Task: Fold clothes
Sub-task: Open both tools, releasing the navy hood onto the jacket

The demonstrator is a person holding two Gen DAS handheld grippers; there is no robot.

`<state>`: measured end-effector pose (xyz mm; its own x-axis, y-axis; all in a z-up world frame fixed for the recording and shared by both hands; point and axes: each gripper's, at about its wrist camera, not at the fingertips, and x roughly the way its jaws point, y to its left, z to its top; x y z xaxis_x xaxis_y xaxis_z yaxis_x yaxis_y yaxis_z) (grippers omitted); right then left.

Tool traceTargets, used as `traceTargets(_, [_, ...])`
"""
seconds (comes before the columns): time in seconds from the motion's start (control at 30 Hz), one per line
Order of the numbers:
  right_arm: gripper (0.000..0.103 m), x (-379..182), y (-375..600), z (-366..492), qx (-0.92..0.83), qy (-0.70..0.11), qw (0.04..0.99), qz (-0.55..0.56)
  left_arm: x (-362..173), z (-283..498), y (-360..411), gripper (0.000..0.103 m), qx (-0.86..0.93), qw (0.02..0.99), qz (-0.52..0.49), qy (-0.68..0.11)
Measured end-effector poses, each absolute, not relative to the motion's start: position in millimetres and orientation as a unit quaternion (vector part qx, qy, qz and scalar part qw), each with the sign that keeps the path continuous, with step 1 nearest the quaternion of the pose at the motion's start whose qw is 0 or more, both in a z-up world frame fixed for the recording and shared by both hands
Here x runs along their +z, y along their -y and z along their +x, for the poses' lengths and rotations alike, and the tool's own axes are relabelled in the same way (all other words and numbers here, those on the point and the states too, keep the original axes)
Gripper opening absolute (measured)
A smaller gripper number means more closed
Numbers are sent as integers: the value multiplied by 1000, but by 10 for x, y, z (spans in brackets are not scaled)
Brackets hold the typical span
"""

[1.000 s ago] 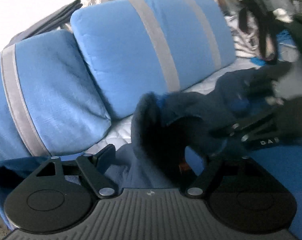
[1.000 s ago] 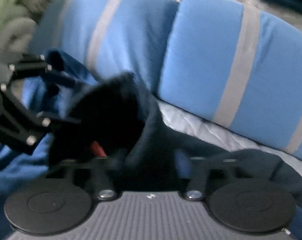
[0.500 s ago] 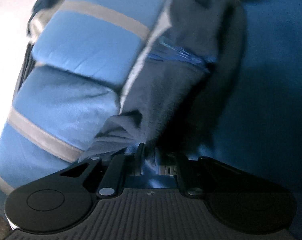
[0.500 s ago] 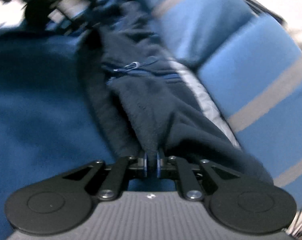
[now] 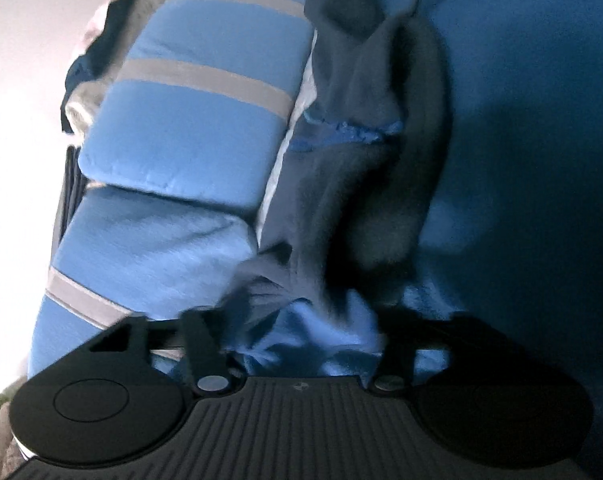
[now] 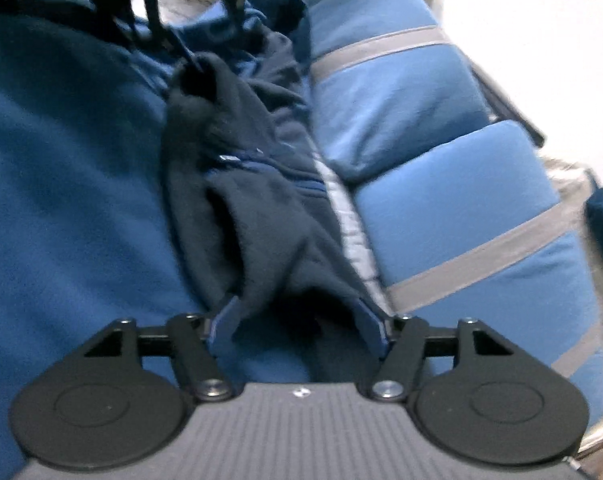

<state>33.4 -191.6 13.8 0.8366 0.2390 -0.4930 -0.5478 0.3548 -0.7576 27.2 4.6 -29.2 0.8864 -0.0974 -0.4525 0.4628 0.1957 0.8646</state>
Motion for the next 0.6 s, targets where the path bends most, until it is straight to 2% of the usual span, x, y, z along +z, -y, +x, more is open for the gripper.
traceTargets(0.07, [76,63,1935,383,236,-143,789,-550,-242,234,-114,72,-202,740,622,-158])
traceTargets(0.2, [79,14,1996,436,241,-126,756,-595,-193,244,-308,72,-191,718,651,-156])
traceTargets(0.43, [79,-367,1976,567,256,-19,674,-692,-301,458,-369,73,-171,702,681,-124])
traceTargets(0.6, [79,-497,1891,679,286,27,643,-710,-432,655,-215,73,-184,671,712,-96])
